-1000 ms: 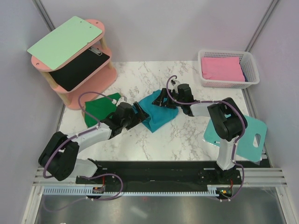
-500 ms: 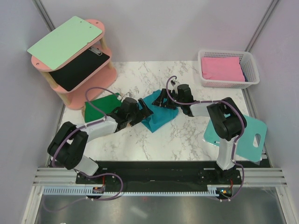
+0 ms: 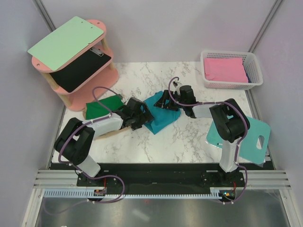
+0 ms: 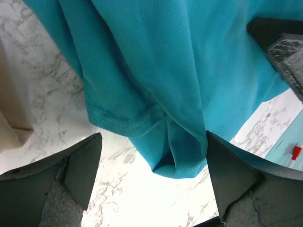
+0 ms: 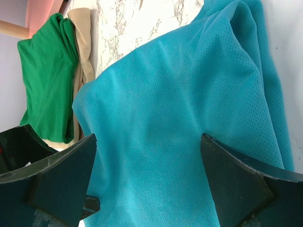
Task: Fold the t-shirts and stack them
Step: Smooth out wrinkles on the folded tshirt
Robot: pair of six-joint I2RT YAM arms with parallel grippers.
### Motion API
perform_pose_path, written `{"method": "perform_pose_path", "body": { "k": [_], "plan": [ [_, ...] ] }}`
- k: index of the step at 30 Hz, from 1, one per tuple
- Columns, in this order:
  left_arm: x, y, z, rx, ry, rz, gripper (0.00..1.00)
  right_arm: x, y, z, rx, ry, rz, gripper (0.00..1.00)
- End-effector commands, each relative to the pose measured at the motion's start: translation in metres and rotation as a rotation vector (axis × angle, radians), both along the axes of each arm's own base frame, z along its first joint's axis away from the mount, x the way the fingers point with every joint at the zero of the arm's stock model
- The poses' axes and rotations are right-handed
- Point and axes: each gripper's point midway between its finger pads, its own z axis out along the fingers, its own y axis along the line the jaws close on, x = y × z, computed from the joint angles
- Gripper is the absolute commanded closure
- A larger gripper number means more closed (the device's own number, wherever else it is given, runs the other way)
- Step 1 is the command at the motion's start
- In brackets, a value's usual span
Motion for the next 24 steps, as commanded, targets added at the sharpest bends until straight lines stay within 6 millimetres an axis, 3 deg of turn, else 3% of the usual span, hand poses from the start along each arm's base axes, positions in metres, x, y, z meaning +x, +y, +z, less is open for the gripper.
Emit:
{"method": "perform_pose_path", "body": {
  "k": [1, 4, 7, 11, 14, 16, 17, 19, 20, 21, 22, 23, 24],
  "plan": [
    [-0.009, 0.002, 0.003, 0.017, 0.046, -0.007, 0.07, -0.004, 0.004, -0.006, 0.009, 0.008, 0.025, 0.02],
    [-0.014, 0.006, 0.007, 0.020, 0.044, -0.013, 0.07, -0.004, 0.005, -0.004, 0.013, 0.005, 0.027, 0.02],
    [-0.016, 0.005, 0.034, -0.006, -0.029, -0.043, 0.07, -0.005, 0.006, 0.002, 0.020, -0.009, 0.033, 0.02],
    [-0.011, -0.010, 0.098, -0.092, -0.183, -0.141, 0.05, -0.004, 0.004, 0.020, 0.027, -0.053, 0.035, 0.02],
    [-0.010, -0.030, 0.132, -0.181, -0.265, -0.244, 0.09, 0.000, -0.001, 0.043, 0.020, -0.104, 0.011, 0.02],
    [-0.007, -0.041, 0.142, -0.217, -0.303, -0.289, 0.23, 0.003, -0.007, 0.061, 0.025, -0.134, -0.011, 0.02],
    [-0.005, -0.050, 0.153, -0.262, -0.337, -0.317, 0.54, 0.006, -0.011, 0.067, 0.018, -0.148, -0.028, 0.02],
    [0.001, -0.059, 0.144, -0.286, -0.315, -0.328, 0.89, 0.011, -0.021, 0.080, 0.005, -0.173, -0.068, 0.02],
    [0.001, -0.067, 0.140, -0.310, -0.302, -0.351, 0.98, 0.017, -0.028, 0.083, -0.014, -0.186, -0.105, 0.02],
    [0.006, -0.075, 0.144, -0.350, -0.324, -0.364, 0.98, 0.019, -0.034, 0.088, -0.020, -0.191, -0.126, 0.02],
    [0.009, -0.082, 0.124, -0.355, -0.284, -0.374, 0.98, 0.021, -0.038, 0.090, -0.024, -0.195, -0.144, 0.02],
    [0.006, -0.089, 0.119, -0.391, -0.264, -0.406, 0.98, 0.026, -0.042, 0.092, -0.032, -0.199, -0.165, 0.02],
    [0.011, -0.098, 0.123, -0.441, -0.293, -0.413, 0.98, 0.029, -0.044, 0.091, -0.036, -0.197, -0.172, 0.02]
  ]
}}
